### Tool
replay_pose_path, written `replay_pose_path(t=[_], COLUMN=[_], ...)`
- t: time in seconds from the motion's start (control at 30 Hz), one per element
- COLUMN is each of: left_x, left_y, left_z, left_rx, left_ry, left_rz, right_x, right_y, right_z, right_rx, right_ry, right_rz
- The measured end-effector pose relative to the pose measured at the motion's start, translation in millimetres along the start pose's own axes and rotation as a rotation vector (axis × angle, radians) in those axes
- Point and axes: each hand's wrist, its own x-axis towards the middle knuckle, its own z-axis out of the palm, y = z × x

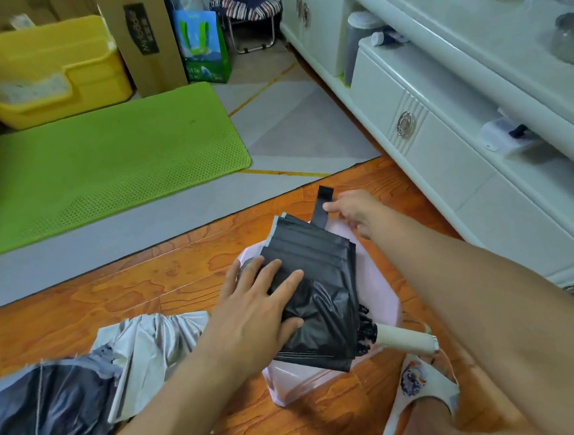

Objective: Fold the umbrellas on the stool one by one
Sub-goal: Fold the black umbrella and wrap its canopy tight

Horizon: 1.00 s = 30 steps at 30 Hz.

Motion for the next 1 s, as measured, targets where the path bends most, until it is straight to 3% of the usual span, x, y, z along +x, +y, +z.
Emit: replay_pose_path(t=[0.2,0.4,0.47,0.57,0.67,0.73,0.83,0.93,1.0], left_x=[-7.0,-25.9,-31.1,-38.7,-48.4,-54.7,-61.6,-64.0,-63.6], left_y=[-5.6,-5.7,-6.7,-3.1,12.1,20.1,30.0,38.2,37.0], left_z=[-11.5,-32.2,-38.8,-47.8,-58.0,-55.8,-39.6,-22.6,-12.0], left_rx=[-0.017,0.029,0.017,-0.335,-1.239,-1.544,-1.6,-1.467,-1.368], left_ry=[-0.056,0.105,0.035,-0.131,-0.182,-0.158,-0.126,-0.123,-0.121], left_rz=[0.007,-0.136,-0.235,-0.461,-0.779,-0.91,-0.951,-0.942,-0.916], right_x=[-91.9,-224.7,-237.0,-236.7,-237.0,-240.3,-245.2,-249.6,-248.1], right_y=[-30.1,31.0,64.4,106.6,127.7,131.7,129.0,115.1,107.4], right_z=[-18.3,1.3,17.8,38.7,48.5,50.8,47.0,33.2,14.3], right_rx=[0.075,-0.323,-0.434,-0.568,-0.651,-0.668,-0.674,-0.697,-0.726], right_ry=[-0.151,-0.15,-0.148,-0.121,-0.042,-0.02,-0.09,-0.29,-0.306], right_rz=[-0.384,-0.792,-0.916,-1.017,-1.06,-1.07,-1.083,-1.087,-1.107])
